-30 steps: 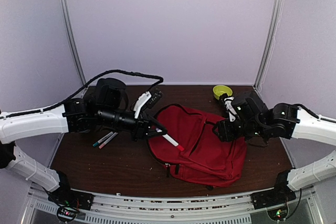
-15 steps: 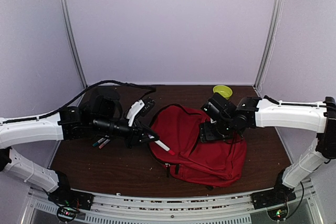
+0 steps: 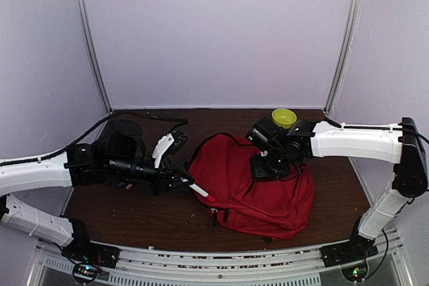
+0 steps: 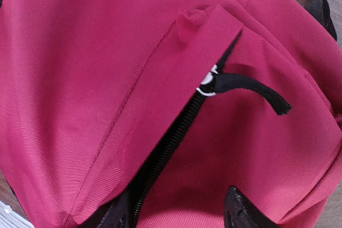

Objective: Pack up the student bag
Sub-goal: Pick up the lower front pocket of the student bag.

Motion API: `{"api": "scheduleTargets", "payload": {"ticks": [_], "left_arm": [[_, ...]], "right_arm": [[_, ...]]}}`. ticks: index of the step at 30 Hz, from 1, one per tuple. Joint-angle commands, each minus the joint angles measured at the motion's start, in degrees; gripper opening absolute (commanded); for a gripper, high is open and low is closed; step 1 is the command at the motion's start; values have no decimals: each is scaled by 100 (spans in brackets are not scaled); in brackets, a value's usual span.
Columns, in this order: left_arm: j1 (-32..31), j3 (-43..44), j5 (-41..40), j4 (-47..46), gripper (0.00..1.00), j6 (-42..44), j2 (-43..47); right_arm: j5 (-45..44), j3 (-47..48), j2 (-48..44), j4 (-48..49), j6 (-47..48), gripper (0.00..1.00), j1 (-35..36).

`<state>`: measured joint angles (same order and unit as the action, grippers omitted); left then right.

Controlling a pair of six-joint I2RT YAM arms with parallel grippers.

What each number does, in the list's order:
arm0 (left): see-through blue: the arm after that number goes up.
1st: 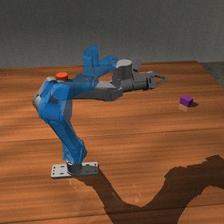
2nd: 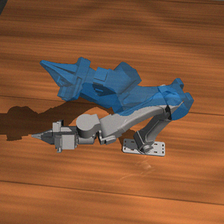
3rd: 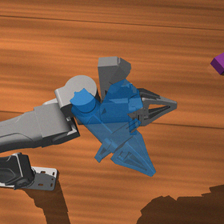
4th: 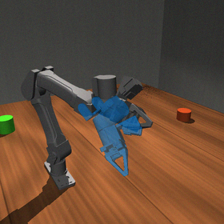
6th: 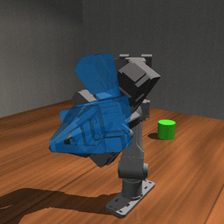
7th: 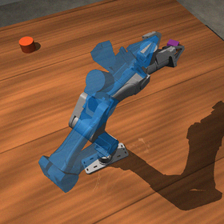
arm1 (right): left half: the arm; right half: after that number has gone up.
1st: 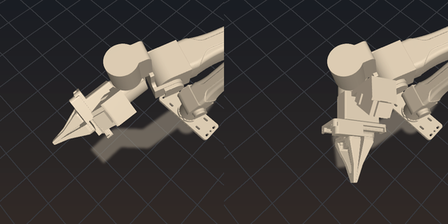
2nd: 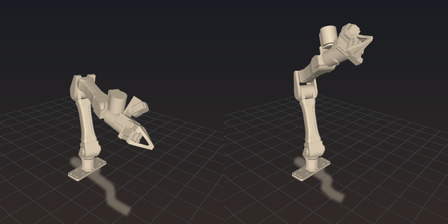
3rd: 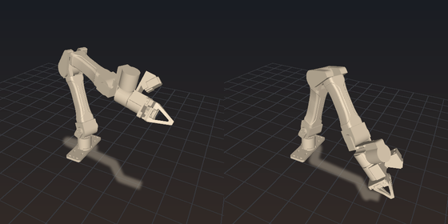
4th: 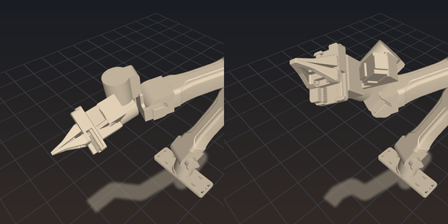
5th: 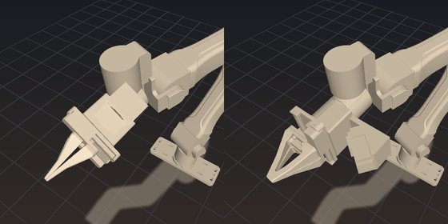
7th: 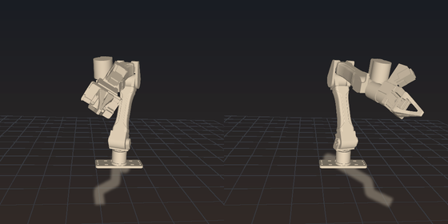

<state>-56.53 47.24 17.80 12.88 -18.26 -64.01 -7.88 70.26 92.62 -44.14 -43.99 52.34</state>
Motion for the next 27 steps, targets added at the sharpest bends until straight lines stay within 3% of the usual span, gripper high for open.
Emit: {"api": "scheduleTargets", "payload": {"ticks": [1, 6, 14, 19, 27], "left_arm": [[-16, -99, -30, -391, 0, 95, 93], [-16, -46, 72, -451, 0, 102, -8], [-16, 19, 177, -523, 0, 60, -126], [-16, 117, 221, -583, 0, -91, -201], [-23, 613, 388, -1142, 0, -576, -903]], "right_arm": [[-412, -45, -203, -372, -152, 53, 32], [-361, -167, -294, -308, -141, 39, 51], [-115, -81, 18, 39, 45, 39, 80], [-350, 61, 114, -185, 153, 0, 81], [-492, 54, -427, -443, 245, 0, 84]]}}
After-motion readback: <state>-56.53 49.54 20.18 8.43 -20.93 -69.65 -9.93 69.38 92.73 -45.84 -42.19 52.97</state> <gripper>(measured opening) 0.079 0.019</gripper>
